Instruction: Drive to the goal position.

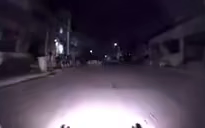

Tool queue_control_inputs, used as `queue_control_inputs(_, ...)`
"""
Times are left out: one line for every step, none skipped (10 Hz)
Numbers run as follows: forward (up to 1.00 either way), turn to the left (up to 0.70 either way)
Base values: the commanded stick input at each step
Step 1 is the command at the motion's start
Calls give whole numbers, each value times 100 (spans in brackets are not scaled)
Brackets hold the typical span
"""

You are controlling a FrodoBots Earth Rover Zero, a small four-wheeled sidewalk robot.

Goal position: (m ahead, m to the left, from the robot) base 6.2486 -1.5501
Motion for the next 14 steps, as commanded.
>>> queue_control_inputs(85,0)
queue_control_inputs(85,0)
queue_control_inputs(85,0)
queue_control_inputs(85,0)
queue_control_inputs(85,0)
queue_control_inputs(85,0)
queue_control_inputs(85,0)
queue_control_inputs(85,0)
queue_control_inputs(85,0)
queue_control_inputs(85,0)
queue_control_inputs(85,0)
queue_control_inputs(85,0)
queue_control_inputs(85,-7)
queue_control_inputs(85,-33)
